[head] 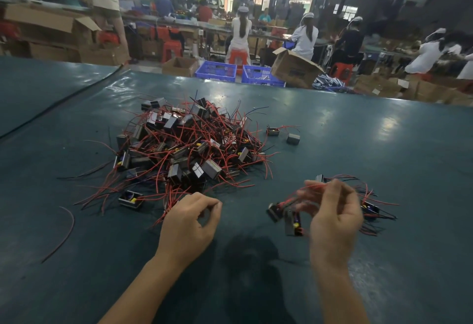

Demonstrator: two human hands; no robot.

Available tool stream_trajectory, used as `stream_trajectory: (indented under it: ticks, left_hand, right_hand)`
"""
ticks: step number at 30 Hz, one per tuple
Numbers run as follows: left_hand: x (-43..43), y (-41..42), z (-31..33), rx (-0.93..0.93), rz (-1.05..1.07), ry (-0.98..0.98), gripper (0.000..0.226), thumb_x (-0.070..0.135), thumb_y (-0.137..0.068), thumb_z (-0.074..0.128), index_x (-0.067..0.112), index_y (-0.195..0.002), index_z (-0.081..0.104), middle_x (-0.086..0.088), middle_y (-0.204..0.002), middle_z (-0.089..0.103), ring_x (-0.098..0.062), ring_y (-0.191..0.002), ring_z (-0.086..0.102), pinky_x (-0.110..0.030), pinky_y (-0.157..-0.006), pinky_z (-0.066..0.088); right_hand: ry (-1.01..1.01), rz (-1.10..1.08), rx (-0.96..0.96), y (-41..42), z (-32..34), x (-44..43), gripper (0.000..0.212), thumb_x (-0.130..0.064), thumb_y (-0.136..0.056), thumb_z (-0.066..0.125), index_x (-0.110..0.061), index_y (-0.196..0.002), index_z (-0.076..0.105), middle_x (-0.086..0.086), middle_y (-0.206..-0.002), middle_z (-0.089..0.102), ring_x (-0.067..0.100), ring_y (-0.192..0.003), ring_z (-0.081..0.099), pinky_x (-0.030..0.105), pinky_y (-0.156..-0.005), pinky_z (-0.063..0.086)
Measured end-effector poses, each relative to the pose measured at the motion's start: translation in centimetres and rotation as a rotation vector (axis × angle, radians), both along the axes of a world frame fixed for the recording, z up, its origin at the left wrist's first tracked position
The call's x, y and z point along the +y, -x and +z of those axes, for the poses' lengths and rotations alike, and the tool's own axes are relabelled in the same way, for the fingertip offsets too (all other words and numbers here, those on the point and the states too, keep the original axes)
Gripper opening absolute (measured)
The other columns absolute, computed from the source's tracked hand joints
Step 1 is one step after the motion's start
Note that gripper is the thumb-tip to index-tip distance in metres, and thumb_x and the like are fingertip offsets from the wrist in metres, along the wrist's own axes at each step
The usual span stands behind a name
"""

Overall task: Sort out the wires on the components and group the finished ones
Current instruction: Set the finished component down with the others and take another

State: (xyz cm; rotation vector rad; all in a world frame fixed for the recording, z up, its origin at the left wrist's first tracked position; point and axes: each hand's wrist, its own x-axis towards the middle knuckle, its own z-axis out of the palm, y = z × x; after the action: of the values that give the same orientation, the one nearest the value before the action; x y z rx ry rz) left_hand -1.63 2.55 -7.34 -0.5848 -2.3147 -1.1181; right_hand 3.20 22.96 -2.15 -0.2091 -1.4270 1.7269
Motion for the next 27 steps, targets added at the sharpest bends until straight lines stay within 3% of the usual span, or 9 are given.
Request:
stream_trajectory:
  ticks: [6,9,12,14,16,18,20,23,27]
  left_hand:
    - [-0.7,0.8,0.0,0.033,0.273,0.183,0.024,0.014,-0.077,0.078,0.016,-0.100,0.073,-0.005,-0.116,0.062,-0.028,-0.109,0.057,-0.041,-0.091,0.043]
    - [-1.2,1.1,-0.4,-0.093,0.332,0.238,0.035,0.020,-0.082,0.074,0.018,-0.116,0.069,-0.013,-0.137,0.052,-0.034,-0.126,0.048,-0.048,-0.102,0.037]
    - [-1.6,1.7,-0.8,-0.243,0.358,0.258,0.051,0.033,-0.091,0.062,0.024,-0.140,0.050,-0.019,-0.158,0.023,-0.034,-0.142,0.028,-0.047,-0.113,0.024]
    - [-1.8,2.3,-1.1,-0.311,0.363,0.259,0.061,0.041,-0.093,0.057,0.029,-0.149,0.035,-0.020,-0.161,0.011,-0.033,-0.145,0.022,-0.047,-0.116,0.021]
    - [-2.1,3.0,-1.4,-0.361,0.368,0.293,0.066,0.047,-0.094,0.051,0.033,-0.153,0.023,-0.018,-0.161,0.011,-0.032,-0.146,0.020,-0.048,-0.116,0.020]
    - [-2.5,3.6,-1.6,-0.378,0.382,0.350,0.068,0.053,-0.093,0.047,0.037,-0.153,0.019,-0.013,-0.160,0.021,-0.030,-0.144,0.022,-0.047,-0.115,0.020]
    - [-2.9,4.1,-1.8,-0.387,0.395,0.368,0.068,0.057,-0.092,0.047,0.038,-0.152,0.021,-0.009,-0.157,0.029,-0.029,-0.142,0.024,-0.048,-0.113,0.021]
    - [-3.0,4.4,-1.7,-0.393,0.396,0.326,0.064,0.061,-0.091,0.045,0.038,-0.149,0.031,-0.005,-0.153,0.036,-0.026,-0.140,0.024,-0.047,-0.110,0.022]
    - [-2.9,4.0,-1.5,-0.246,0.452,0.190,0.052,0.051,-0.092,0.050,0.030,-0.140,0.049,-0.003,-0.139,0.050,-0.025,-0.132,0.030,-0.047,-0.104,0.023]
  right_hand:
    - [-0.114,-0.301,0.081,2.2,2.8,4.2,0.015,-0.021,-0.104,0.043,-0.024,-0.089,0.046,0.006,-0.084,0.067,0.009,-0.063,0.067,0.022,-0.054,0.053]
    - [-0.156,-0.284,-0.068,3.7,3.0,6.1,0.008,-0.019,-0.102,0.047,-0.022,-0.108,0.051,0.010,-0.111,0.064,0.000,-0.079,0.066,0.028,-0.068,0.054]
    - [-0.278,-0.197,-0.373,4.9,2.1,5.8,0.053,-0.022,-0.097,0.053,-0.019,-0.147,0.036,0.011,-0.137,0.049,0.021,-0.112,0.059,0.032,-0.094,0.048]
    - [-0.398,-0.143,-0.405,5.2,1.5,3.5,0.056,-0.019,-0.096,0.056,-0.013,-0.148,0.036,0.012,-0.142,0.044,0.027,-0.127,0.048,0.016,-0.100,0.039]
    - [-0.548,-0.107,-0.367,5.5,0.7,0.1,0.040,-0.010,-0.094,0.060,-0.007,-0.134,0.054,0.014,-0.137,0.052,0.025,-0.123,0.052,-0.002,-0.085,0.035]
    - [-0.693,0.040,-0.363,5.8,-0.1,-3.4,0.024,-0.008,-0.092,0.061,-0.008,-0.116,0.067,0.010,-0.119,0.061,0.018,-0.104,0.059,0.013,-0.088,0.044]
    - [-0.831,0.221,-0.406,6.5,-1.4,-6.1,0.021,-0.012,-0.094,0.058,-0.009,-0.112,0.070,0.006,-0.118,0.060,0.018,-0.106,0.056,0.031,-0.095,0.048]
    - [-0.955,0.341,-0.561,8.0,-2.6,-8.4,0.032,-0.021,-0.097,0.051,-0.016,-0.126,0.064,0.003,-0.138,0.047,0.022,-0.129,0.038,0.032,-0.103,0.041]
    - [-1.034,0.373,-0.708,9.6,-2.9,-9.3,0.039,-0.025,-0.098,0.048,-0.022,-0.136,0.056,0.005,-0.152,0.034,0.027,-0.137,0.025,0.039,-0.109,0.032]
